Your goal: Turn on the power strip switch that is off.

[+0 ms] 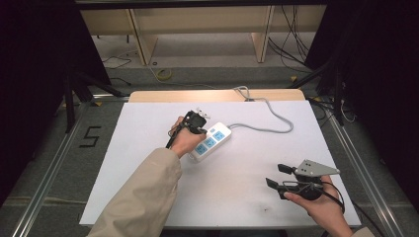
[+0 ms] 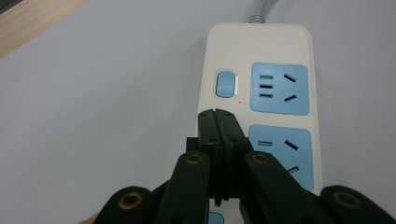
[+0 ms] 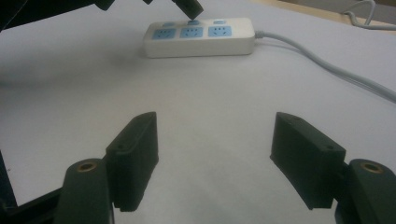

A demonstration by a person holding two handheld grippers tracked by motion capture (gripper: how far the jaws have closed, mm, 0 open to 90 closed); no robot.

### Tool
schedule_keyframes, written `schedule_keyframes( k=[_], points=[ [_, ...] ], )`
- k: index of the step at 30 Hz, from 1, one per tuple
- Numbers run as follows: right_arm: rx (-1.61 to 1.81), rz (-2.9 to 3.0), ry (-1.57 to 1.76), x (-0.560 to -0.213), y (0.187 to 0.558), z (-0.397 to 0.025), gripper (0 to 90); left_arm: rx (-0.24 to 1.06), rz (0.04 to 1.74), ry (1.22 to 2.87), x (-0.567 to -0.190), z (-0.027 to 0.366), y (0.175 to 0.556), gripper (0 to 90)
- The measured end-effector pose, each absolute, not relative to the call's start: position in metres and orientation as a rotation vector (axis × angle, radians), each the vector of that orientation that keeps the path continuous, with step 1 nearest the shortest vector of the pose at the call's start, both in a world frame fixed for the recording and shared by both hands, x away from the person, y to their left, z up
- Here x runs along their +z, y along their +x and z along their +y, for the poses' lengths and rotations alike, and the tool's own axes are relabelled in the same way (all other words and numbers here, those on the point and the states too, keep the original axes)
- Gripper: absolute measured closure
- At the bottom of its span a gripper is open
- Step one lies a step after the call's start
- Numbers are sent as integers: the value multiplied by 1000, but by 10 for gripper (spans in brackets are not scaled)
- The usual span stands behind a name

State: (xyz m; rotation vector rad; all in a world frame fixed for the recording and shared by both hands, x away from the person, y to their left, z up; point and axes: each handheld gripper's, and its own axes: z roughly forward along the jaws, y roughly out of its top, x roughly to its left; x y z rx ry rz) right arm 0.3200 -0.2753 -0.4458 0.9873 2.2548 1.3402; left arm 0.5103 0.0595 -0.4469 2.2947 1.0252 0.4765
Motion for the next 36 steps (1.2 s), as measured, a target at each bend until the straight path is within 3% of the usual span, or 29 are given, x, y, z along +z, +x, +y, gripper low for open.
schedule_keyframes(
  k=[36],
  points=[
    [1341, 2255, 982, -445, 319, -275, 322, 471, 1046, 2337, -446, 54, 513, 900]
  ],
)
